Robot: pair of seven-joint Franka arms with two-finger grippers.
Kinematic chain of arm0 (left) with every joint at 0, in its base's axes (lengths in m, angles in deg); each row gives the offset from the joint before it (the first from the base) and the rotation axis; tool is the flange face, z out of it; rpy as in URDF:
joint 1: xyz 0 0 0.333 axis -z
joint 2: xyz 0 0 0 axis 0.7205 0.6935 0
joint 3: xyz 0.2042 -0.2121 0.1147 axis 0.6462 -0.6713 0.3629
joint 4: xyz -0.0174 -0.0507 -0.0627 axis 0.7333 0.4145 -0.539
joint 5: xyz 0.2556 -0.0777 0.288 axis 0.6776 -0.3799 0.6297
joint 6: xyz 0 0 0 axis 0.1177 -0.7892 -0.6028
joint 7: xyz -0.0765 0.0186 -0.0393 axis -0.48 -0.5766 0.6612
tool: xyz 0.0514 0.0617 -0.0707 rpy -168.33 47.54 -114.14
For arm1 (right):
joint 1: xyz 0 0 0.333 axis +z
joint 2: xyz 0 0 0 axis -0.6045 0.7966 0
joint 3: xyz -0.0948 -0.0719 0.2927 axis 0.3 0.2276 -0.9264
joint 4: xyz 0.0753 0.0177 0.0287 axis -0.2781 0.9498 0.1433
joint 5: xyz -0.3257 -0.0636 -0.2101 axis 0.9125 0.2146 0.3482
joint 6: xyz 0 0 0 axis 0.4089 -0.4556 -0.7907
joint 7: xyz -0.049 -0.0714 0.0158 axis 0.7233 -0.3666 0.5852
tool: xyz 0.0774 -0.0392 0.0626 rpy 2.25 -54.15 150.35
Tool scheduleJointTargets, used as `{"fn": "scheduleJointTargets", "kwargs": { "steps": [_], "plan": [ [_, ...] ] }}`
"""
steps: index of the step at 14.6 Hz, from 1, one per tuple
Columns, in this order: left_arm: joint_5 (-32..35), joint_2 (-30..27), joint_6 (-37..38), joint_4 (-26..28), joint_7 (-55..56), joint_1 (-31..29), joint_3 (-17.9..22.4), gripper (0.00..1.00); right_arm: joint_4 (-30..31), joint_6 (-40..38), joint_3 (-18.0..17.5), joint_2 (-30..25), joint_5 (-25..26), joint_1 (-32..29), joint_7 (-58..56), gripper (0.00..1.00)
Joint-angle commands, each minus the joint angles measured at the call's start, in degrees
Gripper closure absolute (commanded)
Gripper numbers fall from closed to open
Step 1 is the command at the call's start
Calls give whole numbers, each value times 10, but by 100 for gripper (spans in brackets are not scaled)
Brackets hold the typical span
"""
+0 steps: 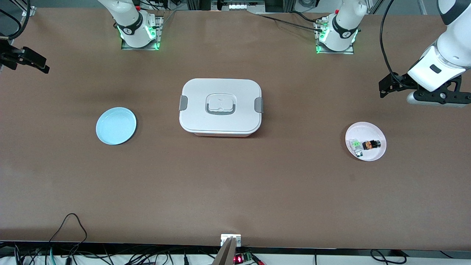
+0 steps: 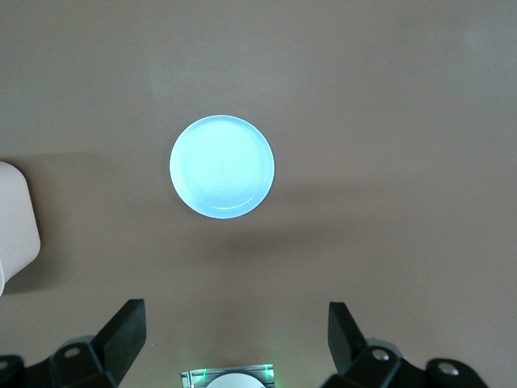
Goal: Transfer orange switch to right arm and place
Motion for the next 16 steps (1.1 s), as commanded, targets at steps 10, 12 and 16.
{"fn": "scheduleJointTargets", "kwargs": {
  "steps": [10, 12, 16],
  "plan": [
    [18, -3, 23, -16, 0, -1, -5, 0, -15, -9, 2, 4, -11, -1, 0, 0],
    [18, -2, 24, -16, 0, -1, -6, 0, -15, -9, 3, 4, -11, -1, 1, 0],
    [18, -2, 24, -16, 0, -1, -5, 0, -15, -8, 2, 4, -10, -1, 2, 0]
  ]
}}
